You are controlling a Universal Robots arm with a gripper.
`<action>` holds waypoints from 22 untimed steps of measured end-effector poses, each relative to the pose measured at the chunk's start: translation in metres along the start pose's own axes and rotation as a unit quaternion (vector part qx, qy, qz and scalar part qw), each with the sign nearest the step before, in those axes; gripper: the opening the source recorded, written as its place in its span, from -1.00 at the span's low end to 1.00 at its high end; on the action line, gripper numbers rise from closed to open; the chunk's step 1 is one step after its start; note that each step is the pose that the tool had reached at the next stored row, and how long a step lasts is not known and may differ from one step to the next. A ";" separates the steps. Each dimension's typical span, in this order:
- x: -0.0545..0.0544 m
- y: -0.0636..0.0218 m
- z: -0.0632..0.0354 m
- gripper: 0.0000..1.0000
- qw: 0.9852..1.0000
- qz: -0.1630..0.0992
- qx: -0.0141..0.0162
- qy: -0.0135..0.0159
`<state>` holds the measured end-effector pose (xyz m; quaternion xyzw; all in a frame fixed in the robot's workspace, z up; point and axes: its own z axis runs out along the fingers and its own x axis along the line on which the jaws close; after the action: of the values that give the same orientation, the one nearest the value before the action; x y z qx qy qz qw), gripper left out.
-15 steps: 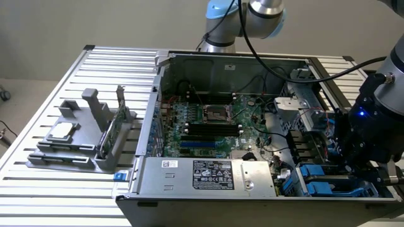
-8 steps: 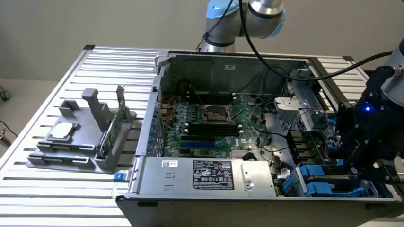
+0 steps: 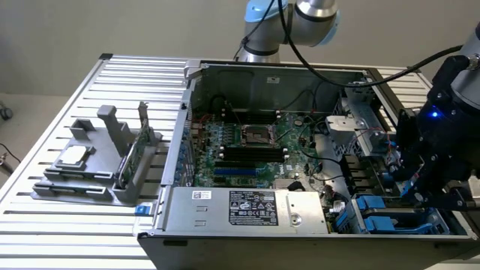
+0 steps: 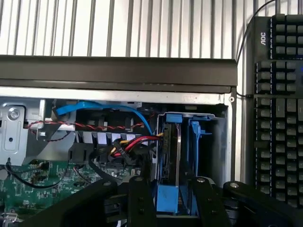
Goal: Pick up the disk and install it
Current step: 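Insert the first disk wire, then insert the second disk wire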
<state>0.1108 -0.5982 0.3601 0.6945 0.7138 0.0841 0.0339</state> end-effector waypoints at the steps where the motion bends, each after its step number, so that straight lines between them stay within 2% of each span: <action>1: 0.000 -0.0041 -0.0014 -0.25 1.000 0.000 0.000 0.001; 5: 0.001 -0.0203 -0.0062 -0.25 1.000 0.001 0.001 0.003; 9: 0.001 -0.0332 -0.0101 -0.25 1.000 0.001 0.002 0.003; 22: 0.001 -0.0344 -0.0103 -0.25 1.000 0.001 0.002 0.003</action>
<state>0.0751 -0.5985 0.3646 0.6948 0.7136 0.0849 0.0302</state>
